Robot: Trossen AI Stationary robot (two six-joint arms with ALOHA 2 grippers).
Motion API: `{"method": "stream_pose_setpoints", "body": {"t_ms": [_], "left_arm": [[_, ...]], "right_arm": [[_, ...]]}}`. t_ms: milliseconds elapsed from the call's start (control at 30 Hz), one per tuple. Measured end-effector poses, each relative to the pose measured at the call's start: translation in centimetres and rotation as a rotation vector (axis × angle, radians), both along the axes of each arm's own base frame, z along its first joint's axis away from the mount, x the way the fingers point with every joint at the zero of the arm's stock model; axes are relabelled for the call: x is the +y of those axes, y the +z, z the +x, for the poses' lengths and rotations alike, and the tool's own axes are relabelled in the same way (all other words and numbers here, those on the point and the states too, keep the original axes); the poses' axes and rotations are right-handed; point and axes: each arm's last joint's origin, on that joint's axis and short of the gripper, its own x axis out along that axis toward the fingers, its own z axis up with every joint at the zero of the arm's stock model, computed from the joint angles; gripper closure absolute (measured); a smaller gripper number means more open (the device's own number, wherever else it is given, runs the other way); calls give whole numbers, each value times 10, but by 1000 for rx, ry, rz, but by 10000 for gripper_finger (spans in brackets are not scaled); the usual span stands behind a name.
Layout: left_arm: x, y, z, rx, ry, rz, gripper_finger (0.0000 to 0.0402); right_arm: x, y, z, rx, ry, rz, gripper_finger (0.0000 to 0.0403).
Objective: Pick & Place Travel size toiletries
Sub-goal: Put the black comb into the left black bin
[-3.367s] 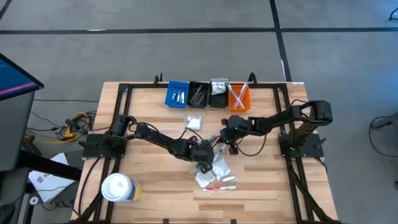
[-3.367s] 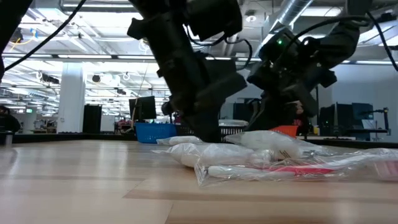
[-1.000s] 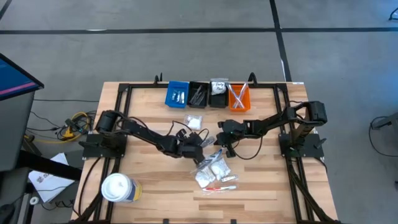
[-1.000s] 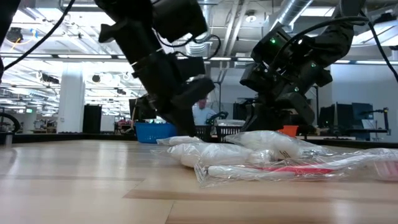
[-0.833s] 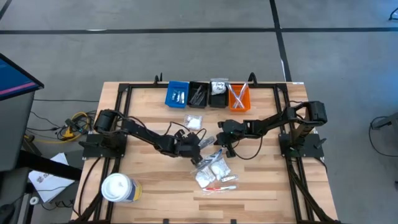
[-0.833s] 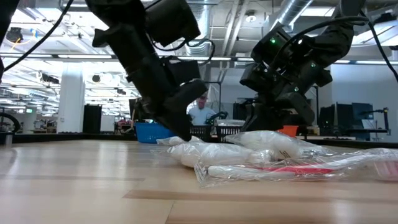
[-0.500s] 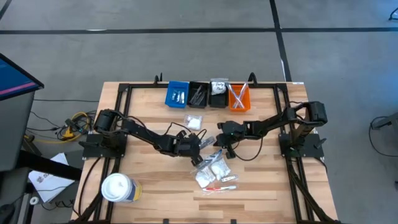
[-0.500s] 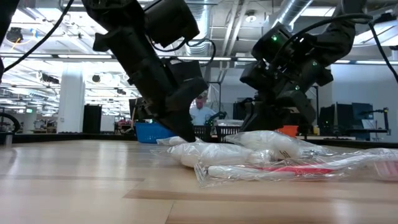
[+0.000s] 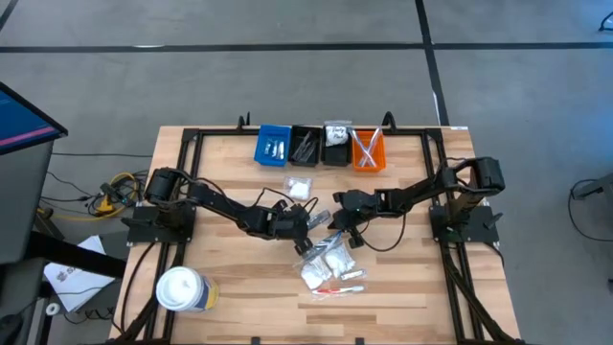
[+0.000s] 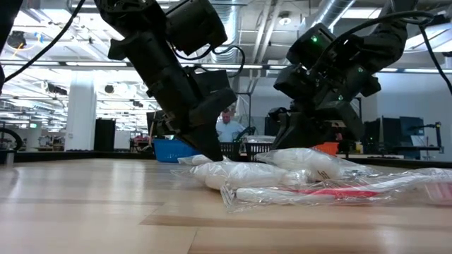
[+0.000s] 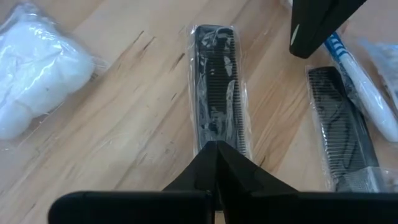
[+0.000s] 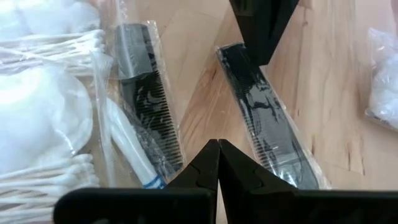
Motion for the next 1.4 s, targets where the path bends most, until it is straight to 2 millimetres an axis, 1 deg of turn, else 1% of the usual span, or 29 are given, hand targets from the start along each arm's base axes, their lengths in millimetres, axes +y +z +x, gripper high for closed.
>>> {"method": "stream_pose_setpoints", "body": {"t_ms": [133,333,433,600,700,900,1167,1400], "left_arm": [[0,0,0,0,0,0,401],[0,0,0,0,1,0,401],[0,0,0,0,1,0,401],[3,0,0,0,8,0,401],[5,-1,0,-1,15,-2,401],[11,-12,-9,26,43,-28,401],[12,-14,-10,19,41,-39,401],[12,-14,-10,17,38,-46,401]], "right_arm": [[0,2,1,-21,-5,5,378],[0,3,2,-33,-17,18,315],[0,3,3,-36,-17,18,291],[0,3,3,-36,-18,18,267],[0,3,3,-36,-18,18,260],[0,3,3,-36,-18,18,262],[0,4,3,-46,-15,15,271],[-1,7,6,-100,28,-65,268]]}}
